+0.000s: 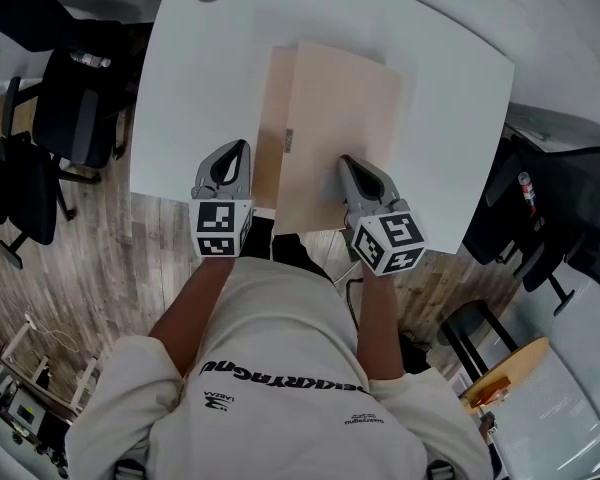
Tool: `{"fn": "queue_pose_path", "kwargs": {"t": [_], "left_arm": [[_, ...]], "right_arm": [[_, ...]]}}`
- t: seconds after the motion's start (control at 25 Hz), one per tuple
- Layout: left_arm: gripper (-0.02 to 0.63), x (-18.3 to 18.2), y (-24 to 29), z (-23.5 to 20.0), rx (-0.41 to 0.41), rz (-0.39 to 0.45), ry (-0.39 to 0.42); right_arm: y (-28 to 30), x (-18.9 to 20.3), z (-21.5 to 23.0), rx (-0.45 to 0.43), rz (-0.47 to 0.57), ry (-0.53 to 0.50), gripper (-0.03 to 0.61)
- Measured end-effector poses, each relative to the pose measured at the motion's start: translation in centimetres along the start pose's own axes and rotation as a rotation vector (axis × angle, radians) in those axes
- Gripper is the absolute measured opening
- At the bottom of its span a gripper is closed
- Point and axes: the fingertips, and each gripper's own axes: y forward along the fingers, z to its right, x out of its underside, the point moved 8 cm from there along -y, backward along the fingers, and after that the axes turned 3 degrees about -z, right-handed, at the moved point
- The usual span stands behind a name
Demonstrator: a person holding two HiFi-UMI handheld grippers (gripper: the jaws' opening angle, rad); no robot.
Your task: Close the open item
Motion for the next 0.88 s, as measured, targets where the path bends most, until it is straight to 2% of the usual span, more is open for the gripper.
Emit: {"fn": "queue_pose_path", "kwargs": {"t": [0.48, 0.88], "left_arm": [[0.000, 1.0, 1.6, -0.2, 0.024, -0.049, -0.034], [0.000, 1.6, 2.7, -0.2, 0.046, -0.082, -0.027]], "right_arm": [[1.6, 0.4, -0.3, -0.008, -0.041, -0.004, -0.002], [2.3, 0.6, -0.4, -0.007, -0.062, -0.009, -0.002]]}}
